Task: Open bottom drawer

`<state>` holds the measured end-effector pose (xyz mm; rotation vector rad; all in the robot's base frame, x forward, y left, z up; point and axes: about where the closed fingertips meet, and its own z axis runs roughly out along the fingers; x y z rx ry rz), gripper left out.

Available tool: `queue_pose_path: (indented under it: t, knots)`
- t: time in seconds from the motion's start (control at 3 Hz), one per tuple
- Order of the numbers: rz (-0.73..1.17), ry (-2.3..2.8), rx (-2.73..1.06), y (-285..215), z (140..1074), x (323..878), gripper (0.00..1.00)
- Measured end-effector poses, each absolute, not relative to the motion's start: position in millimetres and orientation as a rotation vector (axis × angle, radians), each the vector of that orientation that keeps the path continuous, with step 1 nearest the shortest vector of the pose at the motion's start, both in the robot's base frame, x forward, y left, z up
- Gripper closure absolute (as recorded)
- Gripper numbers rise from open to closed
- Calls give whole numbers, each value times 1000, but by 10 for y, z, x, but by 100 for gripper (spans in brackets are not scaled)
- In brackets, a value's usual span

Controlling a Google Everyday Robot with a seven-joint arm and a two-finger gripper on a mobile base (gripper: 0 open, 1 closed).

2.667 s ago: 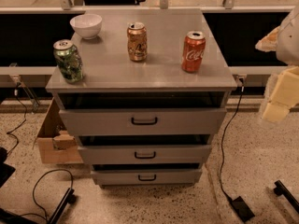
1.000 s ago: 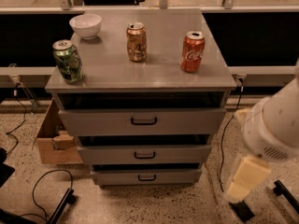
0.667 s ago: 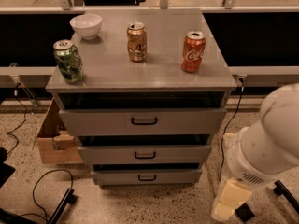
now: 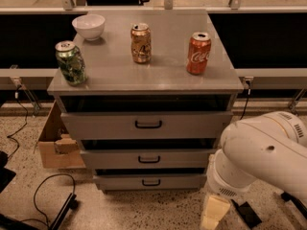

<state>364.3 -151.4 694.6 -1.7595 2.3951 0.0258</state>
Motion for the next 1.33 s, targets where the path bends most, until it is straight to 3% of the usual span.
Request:
queue_pose_path:
  t: [0.67,1.33]
  knots:
    - [60,2403,-1780,-1474,6796,3666,0]
    - [158,2332,-1913,-805,5646,3771,0]
